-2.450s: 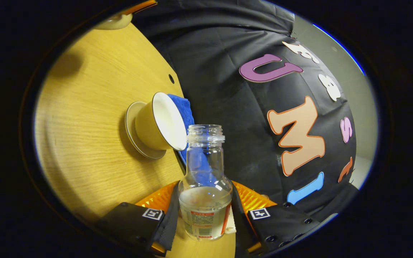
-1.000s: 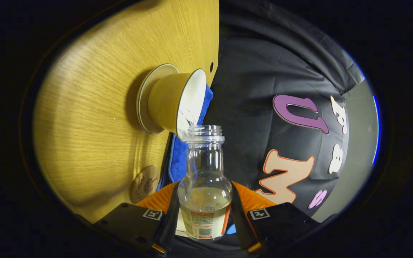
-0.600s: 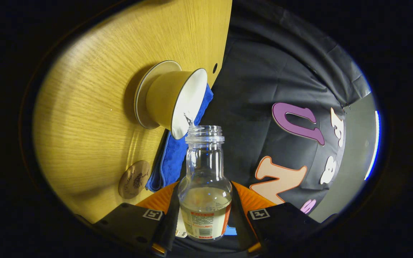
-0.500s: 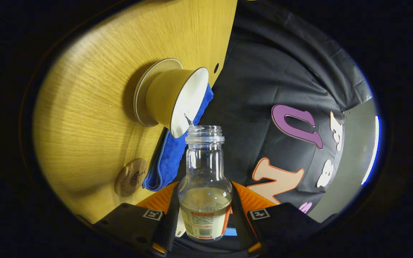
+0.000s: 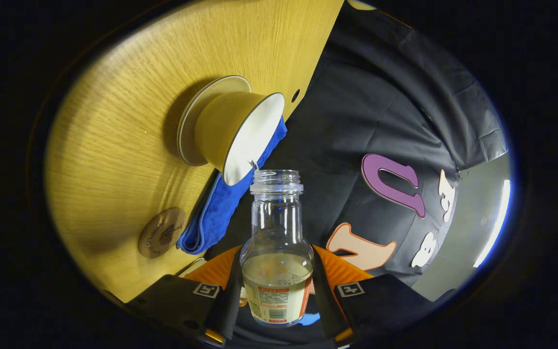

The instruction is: Open the teacup lid with one hand, grasp the water bottle and pour water into the teacup with the other hand; after pouring, place the water bottle on the coaster and then close the teacup lid.

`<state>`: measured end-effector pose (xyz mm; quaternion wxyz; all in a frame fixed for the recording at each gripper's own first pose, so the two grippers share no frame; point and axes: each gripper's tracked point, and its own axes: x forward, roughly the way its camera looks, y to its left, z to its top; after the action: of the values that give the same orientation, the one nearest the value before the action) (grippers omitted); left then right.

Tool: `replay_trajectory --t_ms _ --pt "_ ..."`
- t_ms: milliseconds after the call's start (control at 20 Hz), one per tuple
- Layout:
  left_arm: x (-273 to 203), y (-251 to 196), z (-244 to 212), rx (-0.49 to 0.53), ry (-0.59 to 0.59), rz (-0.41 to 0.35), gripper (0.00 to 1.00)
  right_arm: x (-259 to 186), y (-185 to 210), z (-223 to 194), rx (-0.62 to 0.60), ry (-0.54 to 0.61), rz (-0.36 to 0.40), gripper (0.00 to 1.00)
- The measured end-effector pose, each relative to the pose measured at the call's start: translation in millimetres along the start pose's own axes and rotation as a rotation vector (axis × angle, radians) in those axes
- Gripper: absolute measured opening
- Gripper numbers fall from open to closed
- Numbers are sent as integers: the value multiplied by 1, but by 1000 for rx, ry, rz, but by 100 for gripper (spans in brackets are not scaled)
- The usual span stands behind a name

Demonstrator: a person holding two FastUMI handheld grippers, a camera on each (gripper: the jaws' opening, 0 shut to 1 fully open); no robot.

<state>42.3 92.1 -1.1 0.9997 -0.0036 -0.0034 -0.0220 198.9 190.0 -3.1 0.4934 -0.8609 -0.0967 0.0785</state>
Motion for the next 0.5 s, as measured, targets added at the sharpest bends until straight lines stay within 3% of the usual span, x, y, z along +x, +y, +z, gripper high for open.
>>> replay_trajectory --t_ms 500 --pt "1 -1 -1 0 1 2 18 2 -2 -1 -8 -9 9 71"
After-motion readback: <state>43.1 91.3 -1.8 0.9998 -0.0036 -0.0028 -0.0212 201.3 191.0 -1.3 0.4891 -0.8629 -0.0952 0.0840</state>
